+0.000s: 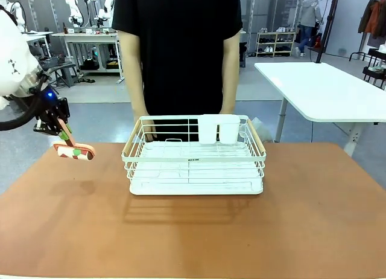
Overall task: Clean the table.
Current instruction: Place the Lint Roller down when the Dish drying rack is positioned in the middle of the table.
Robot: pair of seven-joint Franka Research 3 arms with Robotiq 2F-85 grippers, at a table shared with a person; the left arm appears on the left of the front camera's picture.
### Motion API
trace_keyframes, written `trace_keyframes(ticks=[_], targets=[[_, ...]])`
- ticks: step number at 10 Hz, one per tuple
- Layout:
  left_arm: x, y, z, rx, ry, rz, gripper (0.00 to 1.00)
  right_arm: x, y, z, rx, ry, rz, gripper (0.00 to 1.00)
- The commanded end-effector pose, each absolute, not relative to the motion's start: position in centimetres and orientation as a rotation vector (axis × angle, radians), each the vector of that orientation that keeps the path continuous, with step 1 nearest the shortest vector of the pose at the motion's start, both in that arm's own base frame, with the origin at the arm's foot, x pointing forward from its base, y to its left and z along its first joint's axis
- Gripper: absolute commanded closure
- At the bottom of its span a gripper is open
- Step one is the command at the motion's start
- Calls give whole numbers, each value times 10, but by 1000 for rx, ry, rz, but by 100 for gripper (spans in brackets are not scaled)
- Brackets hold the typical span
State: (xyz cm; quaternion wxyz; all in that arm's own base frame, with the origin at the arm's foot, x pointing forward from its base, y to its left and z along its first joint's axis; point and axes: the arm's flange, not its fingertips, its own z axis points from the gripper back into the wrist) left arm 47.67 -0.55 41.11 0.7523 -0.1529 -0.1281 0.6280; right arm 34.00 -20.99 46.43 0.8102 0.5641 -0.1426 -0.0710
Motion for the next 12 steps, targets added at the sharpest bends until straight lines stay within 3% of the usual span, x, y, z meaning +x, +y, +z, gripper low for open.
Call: trace_keyframes(ticks=[1,8,12], targets=[[481,0,395,-399,-262,1353,79,337,-209,466,1214,-323,-136,0],[476,0,355,-427,-307,1454,79,337,-209,466,1214,-323,-136,0],[476,1,342,-409,-255,1460,79,337,-209,466,1214,-323,-136,0]])
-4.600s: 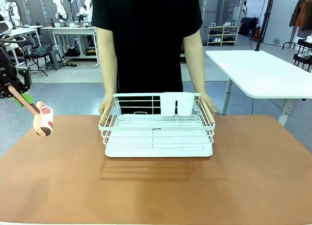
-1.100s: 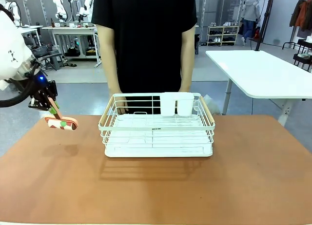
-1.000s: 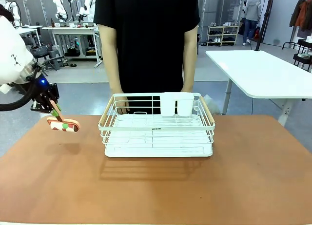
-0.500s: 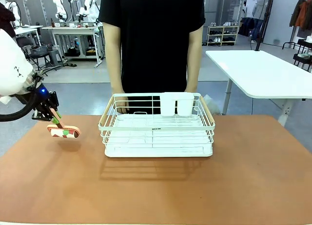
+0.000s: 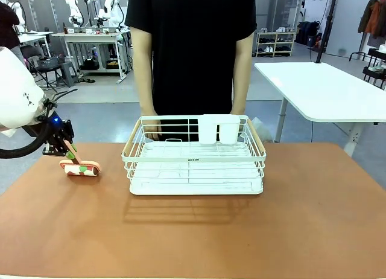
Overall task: Clean the table.
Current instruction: Place the Lint Roller down when the Dish drying rack is positioned in the middle of the table.
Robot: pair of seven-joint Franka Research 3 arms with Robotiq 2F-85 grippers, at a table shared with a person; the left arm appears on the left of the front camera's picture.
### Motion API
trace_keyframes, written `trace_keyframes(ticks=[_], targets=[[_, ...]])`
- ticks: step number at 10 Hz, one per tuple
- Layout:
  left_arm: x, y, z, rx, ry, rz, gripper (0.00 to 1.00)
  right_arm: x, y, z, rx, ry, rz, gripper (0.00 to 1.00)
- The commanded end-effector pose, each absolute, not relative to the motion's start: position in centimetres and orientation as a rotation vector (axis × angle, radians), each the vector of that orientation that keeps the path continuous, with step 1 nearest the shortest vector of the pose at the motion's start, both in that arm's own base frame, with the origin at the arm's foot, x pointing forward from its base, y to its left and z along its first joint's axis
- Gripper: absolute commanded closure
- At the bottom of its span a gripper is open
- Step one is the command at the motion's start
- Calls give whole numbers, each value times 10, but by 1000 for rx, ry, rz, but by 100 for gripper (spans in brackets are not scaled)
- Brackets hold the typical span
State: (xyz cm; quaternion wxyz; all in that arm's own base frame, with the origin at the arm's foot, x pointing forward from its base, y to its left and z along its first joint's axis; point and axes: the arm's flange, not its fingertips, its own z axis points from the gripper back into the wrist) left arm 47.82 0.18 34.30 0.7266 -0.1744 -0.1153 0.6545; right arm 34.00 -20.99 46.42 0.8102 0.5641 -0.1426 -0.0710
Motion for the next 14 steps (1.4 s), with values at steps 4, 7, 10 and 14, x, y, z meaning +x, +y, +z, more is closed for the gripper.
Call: trace_keyframes(ticks=[4,7,10,14], targets=[[470,0,349,-385,-258,1452,26,337,-209,466,1214,-323,-136,0],[465,0,357,-357,-255,1466,0,337,-209,466,1214,-323,-136,0],[451,-2,372,-303,-259,1475,0,337,-209,466,1214,-323,-136,0],[440,-3,386,-229,-217,1498,0,337,-209,466,1214,-323,-136,0]])
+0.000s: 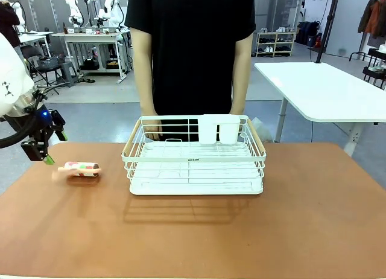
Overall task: Clean the table.
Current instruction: Place the Lint Roller down when the Dish drying rack is positioned in the middle of the table.
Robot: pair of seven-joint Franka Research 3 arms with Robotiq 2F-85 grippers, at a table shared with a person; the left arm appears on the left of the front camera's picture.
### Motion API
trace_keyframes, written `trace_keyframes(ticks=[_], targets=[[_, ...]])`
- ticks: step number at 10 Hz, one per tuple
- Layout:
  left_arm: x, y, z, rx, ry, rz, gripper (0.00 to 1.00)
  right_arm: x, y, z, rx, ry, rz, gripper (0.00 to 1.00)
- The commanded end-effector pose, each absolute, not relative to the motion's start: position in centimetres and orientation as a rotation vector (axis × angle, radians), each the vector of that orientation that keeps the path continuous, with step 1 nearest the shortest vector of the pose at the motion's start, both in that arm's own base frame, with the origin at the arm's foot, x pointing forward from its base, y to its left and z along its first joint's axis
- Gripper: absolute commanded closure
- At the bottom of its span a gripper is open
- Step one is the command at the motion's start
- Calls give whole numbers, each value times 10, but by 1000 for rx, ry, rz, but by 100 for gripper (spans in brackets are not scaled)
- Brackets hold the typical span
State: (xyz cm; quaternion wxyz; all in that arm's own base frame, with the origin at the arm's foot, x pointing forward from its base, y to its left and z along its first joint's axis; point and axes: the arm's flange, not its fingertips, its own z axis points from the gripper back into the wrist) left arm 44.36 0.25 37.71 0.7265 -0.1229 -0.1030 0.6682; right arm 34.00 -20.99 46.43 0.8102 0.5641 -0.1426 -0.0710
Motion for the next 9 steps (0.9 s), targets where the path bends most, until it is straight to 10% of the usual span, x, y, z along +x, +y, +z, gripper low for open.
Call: trace_keyframes(ticks=[1,9], targets=[[439,-3,389,-215,-196,1501,0,337,-209,466,1214,-323,-136,0],[438,-1,385,-247,-195,1489,0,337,-209,466,1214,-323,-136,0]])
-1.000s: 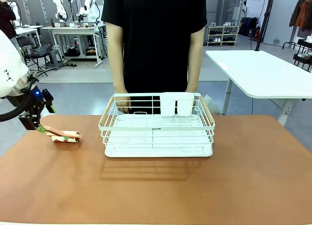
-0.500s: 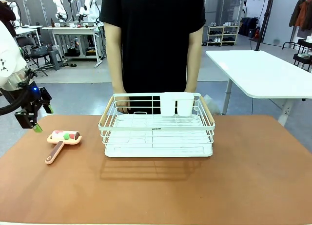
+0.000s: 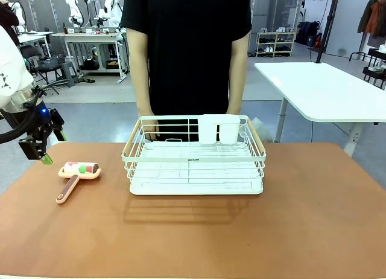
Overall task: Clean the table.
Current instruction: Place the Lint Roller down when the Dish drying rack is positioned in the middle of the table.
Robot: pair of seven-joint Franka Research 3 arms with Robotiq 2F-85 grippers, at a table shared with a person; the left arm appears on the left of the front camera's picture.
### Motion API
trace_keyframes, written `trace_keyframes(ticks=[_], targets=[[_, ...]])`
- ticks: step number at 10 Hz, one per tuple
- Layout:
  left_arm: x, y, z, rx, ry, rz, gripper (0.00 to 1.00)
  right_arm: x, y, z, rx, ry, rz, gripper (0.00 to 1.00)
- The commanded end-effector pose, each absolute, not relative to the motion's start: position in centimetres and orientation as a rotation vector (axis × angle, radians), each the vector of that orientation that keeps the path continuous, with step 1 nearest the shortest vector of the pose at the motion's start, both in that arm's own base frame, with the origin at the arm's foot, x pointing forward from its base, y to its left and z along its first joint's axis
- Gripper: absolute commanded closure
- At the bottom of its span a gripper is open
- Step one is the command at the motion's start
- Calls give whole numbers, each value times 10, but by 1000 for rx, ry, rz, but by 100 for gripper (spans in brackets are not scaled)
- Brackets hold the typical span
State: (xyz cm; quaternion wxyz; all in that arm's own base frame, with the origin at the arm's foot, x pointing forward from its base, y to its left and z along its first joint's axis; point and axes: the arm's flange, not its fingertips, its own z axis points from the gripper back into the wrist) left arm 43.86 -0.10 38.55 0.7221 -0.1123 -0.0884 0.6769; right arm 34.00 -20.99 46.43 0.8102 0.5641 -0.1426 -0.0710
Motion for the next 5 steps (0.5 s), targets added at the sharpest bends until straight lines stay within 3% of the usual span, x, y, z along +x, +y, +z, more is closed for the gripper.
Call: trace_keyframes(ticks=[1,5], targets=[[438,-1,385,-247,-195,1489,0,337,-209,466,1214,-323,-136,0],[438,-1,385,-247,-195,1489,0,337,-209,466,1214,-323,-136,0]])
